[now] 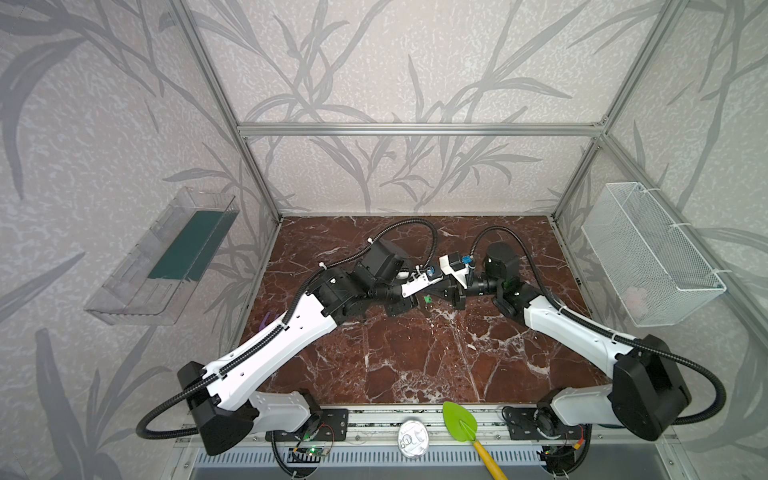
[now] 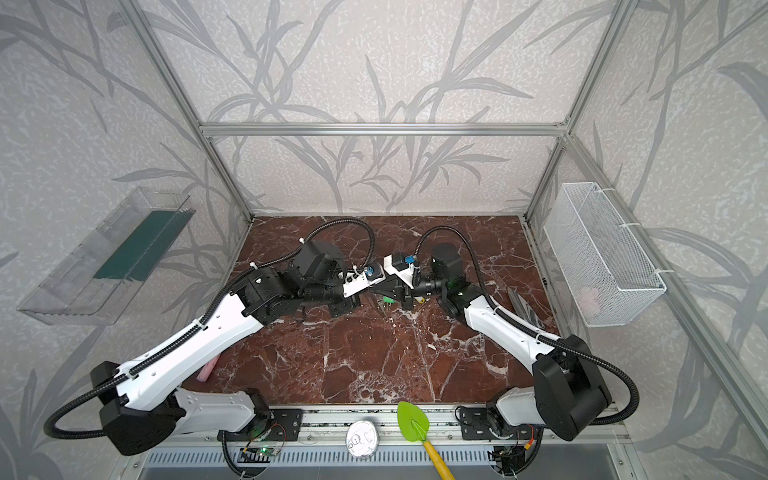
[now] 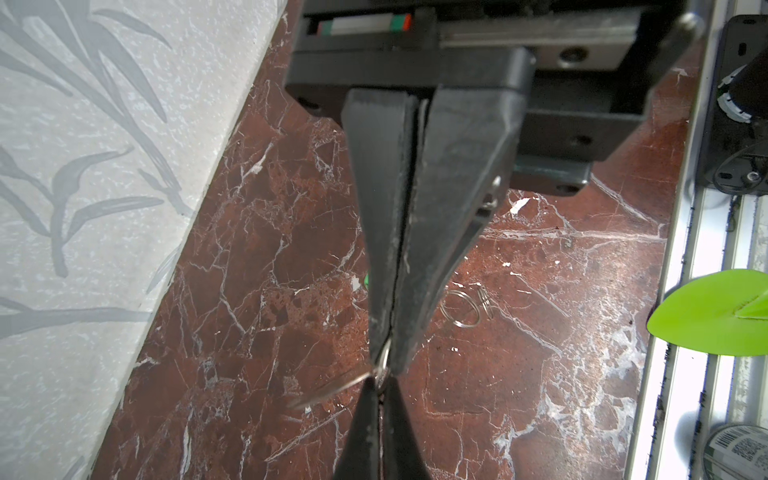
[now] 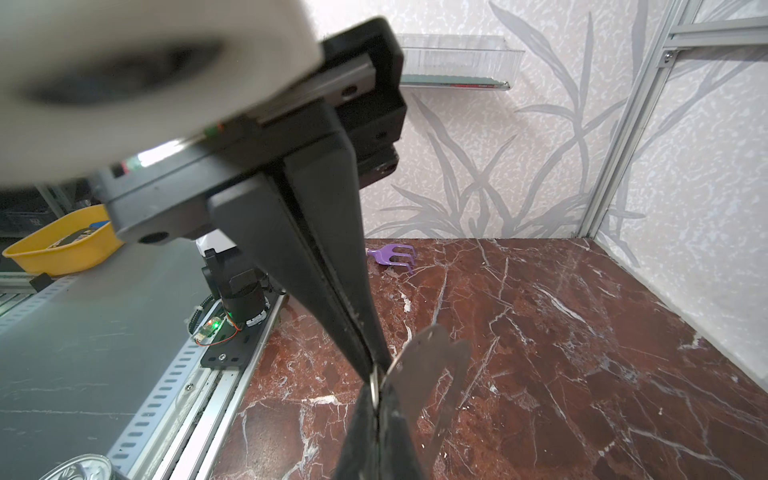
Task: Put the keys on the keyring
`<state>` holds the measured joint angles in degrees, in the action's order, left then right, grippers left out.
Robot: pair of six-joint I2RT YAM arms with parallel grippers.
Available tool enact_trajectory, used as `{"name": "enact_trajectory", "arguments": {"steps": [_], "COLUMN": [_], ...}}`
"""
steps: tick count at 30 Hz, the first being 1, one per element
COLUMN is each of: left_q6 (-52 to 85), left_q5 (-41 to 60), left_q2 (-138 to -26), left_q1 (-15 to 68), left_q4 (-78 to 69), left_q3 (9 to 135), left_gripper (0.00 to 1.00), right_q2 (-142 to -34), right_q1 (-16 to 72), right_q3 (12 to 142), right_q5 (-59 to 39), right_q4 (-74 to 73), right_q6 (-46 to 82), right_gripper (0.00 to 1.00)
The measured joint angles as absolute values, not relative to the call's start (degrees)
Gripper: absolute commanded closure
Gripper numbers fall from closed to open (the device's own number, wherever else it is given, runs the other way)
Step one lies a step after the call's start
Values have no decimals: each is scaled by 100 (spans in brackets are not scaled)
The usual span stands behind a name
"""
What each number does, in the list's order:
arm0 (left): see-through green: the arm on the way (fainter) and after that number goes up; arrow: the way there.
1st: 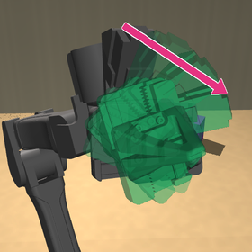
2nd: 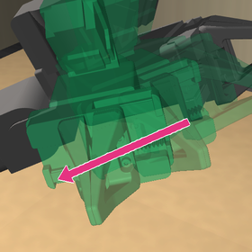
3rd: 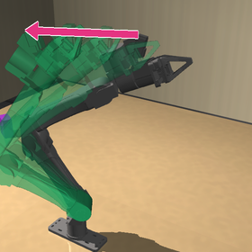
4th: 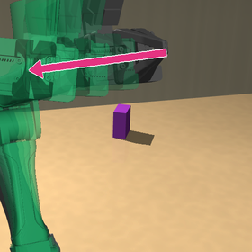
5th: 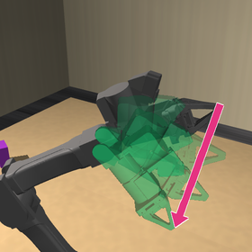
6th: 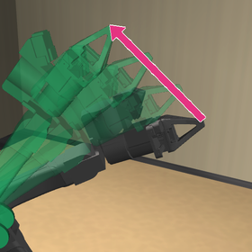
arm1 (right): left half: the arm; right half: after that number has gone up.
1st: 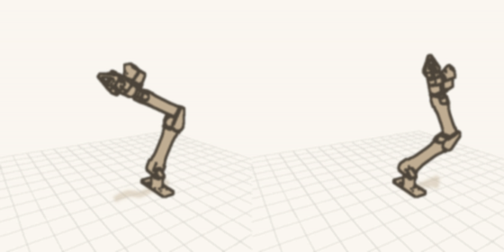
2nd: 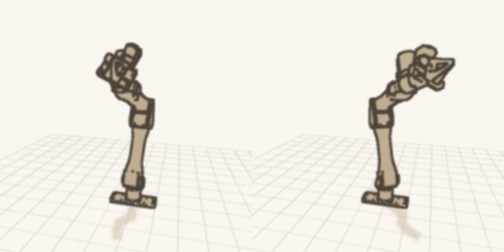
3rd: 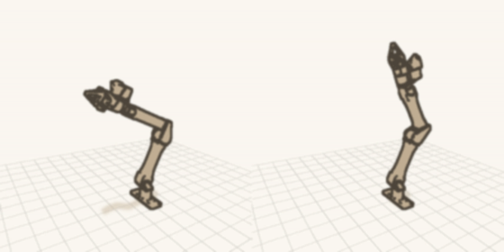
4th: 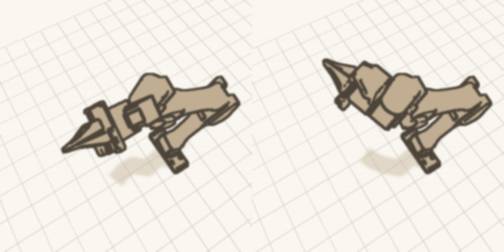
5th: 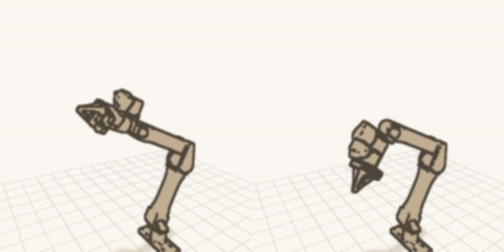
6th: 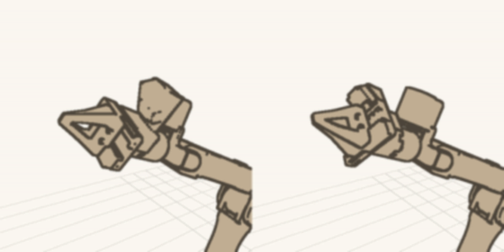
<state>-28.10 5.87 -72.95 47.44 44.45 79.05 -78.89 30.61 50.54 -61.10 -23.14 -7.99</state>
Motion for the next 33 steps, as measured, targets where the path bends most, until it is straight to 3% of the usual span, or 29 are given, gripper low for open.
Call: {"name": "enact_trajectory", "arguments": {"steps": [14,24,33], "left_q6": [-2458,-2086,-1837], "left_q5": [838,1822,2491], "left_q2": [-5345,-5610,-5776], "left_q1": [4488,3946,3656], "left_q4": [2049,445,-97], "left_q3": [5682,5146,5148], "left_gripper": [85,84,84], "right_q2": [-8508,-9026,-9131], "right_q1": [2683,2683,2683], "right_q3": [4995,4993,4993], "right_q5": [-6659,-6834,-6976], "right_q4": [-4995,-6862,-7432], "right_q6": [1472,3055,3605], "right_gripper": [100,100,100]}}
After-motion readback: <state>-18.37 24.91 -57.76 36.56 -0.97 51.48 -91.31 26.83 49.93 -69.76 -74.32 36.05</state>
